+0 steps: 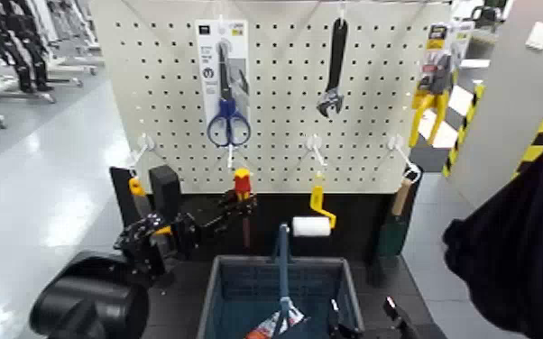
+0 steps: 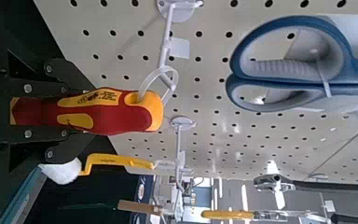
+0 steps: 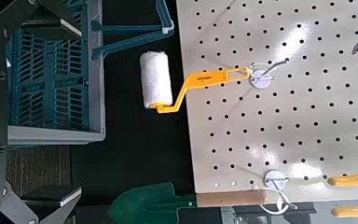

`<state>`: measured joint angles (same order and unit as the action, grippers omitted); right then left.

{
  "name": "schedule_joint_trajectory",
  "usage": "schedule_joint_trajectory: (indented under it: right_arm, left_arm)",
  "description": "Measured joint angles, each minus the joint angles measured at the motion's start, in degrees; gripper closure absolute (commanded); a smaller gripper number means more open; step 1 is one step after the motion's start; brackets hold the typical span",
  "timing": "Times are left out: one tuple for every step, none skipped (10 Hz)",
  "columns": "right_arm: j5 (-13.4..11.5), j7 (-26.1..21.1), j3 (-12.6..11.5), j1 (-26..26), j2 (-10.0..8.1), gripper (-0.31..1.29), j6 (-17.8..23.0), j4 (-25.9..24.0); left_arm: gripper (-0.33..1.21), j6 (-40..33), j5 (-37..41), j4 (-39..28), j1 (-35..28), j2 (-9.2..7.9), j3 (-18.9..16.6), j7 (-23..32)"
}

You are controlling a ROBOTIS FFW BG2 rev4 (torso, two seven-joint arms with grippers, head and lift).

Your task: Put the red screwdriver into the crate.

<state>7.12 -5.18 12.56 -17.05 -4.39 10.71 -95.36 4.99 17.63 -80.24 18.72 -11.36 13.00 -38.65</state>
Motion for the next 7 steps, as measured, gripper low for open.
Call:
schedule_joint_trajectory:
  right_arm:
    - [0.00,0.00,0.00,0.00,0.00,0.14,-0.10,0.00]
    - [0.00,0.00,-0.01,0.00,0.00,0.14,-0.21,0.00]
    - [0.00,0.00,-0.07,0.00,0.00,0.14,-0.25,0.00]
    - [0.00,0.00,-0.12,0.00,0.04,0.14,-0.26,-0.04]
    - [0.00,0.00,-0.17,-0.05,0.08,0.14,-0.35,-0.11]
    - [0.00,0.00,-0.23,-0.09,0.09,0.14,-0.45,-0.21]
    - [0.00,0.00,-0.25,-0.14,0.12,0.14,-0.52,-0.30]
  left_arm:
    - [1.15,0.67,0.03,-2.00,-0.42,-0.11,0.11,0.13]
    - [1.15,1.93,0.03,-4.44,-0.83,-0.30,0.28,0.48]
    - [1.15,4.42,0.02,-7.65,-1.70,-0.56,0.42,2.04]
    - [1.15,7.32,-0.02,-11.06,-3.01,-0.72,0.29,3.32]
    - [1.15,10.35,0.18,-14.30,-4.52,-0.77,-0.18,4.56]
    - [1.15,13.70,0.76,-17.49,-6.14,-0.87,-0.85,6.05]
    - [1.15,17.30,1.55,-20.56,-7.74,-0.97,-1.81,7.24]
